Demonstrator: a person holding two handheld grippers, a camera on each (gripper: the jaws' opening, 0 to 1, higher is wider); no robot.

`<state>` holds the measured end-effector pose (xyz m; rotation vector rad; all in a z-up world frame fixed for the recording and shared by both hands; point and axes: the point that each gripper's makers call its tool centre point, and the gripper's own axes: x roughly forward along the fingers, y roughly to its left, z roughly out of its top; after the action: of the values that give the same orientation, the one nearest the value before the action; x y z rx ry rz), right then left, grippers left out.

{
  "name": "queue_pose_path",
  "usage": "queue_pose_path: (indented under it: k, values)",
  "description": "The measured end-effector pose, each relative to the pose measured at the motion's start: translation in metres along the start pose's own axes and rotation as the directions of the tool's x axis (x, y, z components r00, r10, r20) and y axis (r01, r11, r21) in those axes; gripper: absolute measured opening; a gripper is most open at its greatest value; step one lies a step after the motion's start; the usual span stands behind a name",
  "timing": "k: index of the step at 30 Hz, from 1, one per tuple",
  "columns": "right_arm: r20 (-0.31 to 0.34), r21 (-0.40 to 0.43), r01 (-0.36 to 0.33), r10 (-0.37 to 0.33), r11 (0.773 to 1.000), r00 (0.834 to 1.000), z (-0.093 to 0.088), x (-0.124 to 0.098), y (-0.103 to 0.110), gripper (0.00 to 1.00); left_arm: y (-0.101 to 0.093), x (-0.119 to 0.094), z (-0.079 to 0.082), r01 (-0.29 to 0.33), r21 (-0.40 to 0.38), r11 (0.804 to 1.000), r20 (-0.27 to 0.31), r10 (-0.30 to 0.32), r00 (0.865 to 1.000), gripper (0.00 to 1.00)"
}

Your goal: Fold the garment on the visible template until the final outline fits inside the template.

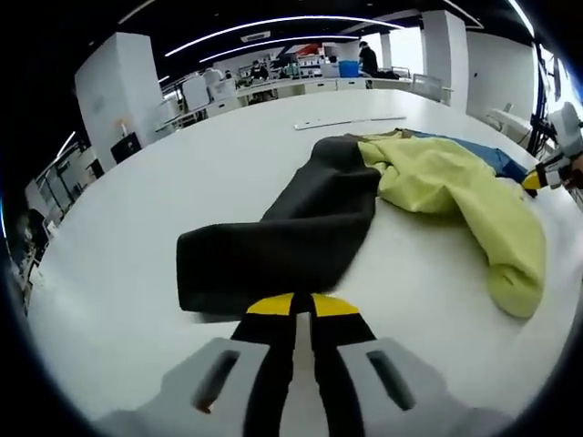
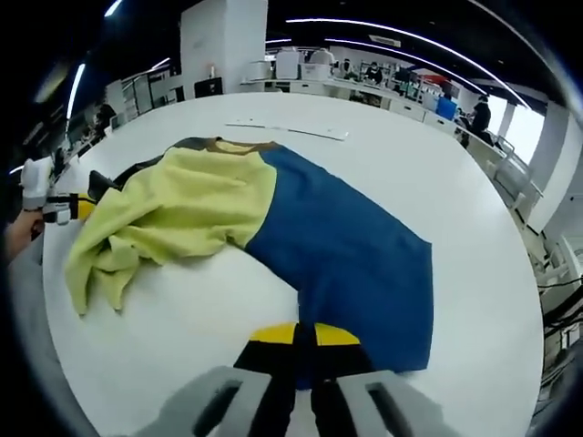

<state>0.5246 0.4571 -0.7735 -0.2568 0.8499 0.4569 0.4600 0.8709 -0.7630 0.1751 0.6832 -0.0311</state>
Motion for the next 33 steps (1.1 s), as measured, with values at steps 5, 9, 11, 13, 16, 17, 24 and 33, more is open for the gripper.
queue_pose_path:
  k: [5, 9, 11, 13, 16, 17, 24, 33]
  values:
    - [0.004, 0.008, -0.019, 0.019, 1.0, 1.0, 0.003, -0.006, -0.005, 0.0, 0.008, -0.011, 0.003, -0.014, 0.013, 1.0, -0.005, 0.014, 1.0, 0.0]
    - [0.039, 0.035, 0.002, -0.003, 0.999, 0.999, 0.011, -0.02, -0.018, 0.0, 0.027, -0.026, 0.013, -0.056, 0.067, 0.996, 0.029, 0.054, 0.998, 0.0]
    - [0.062, 0.054, 0.015, -0.018, 0.998, 0.998, 0.016, -0.028, -0.026, 0.0, 0.035, -0.033, 0.016, -0.076, 0.077, 0.994, 0.034, 0.074, 0.997, 0.0]
    - [0.08, 0.07, 0.029, -0.035, 0.997, 0.996, 0.019, -0.036, -0.034, 0.0, 0.039, -0.04, 0.017, -0.084, 0.074, 0.994, 0.037, 0.082, 0.996, 0.0]
    - [0.107, 0.093, 0.052, -0.062, 0.994, 0.992, 0.025, -0.047, -0.046, 0.0, 0.048, -0.048, 0.014, -0.106, 0.062, 0.992, 0.036, 0.103, 0.994, 0.0]
    - [0.111, 0.093, 0.06, -0.07, 0.994, 0.991, 0.026, -0.05, -0.05, 0.0, 0.05, -0.05, 0.013, -0.108, 0.053, 0.993, 0.036, 0.107, 0.994, 0.0]
    - [0.126, 0.169, 0.163, -0.186, 0.972, 0.974, 0.023, -0.074, -0.093, 0.0, 0.06, -0.063, 0.004, -0.125, 0.002, 0.992, 0.021, 0.124, 0.992, 0.0]
    - [0.075, 0.226, 0.235, -0.257, 0.945, 0.963, -0.008, -0.084, -0.127, 0.0, 0.068, -0.055, -0.019, -0.145, 0.04, 0.989, -0.046, 0.146, 0.988, 0.0]
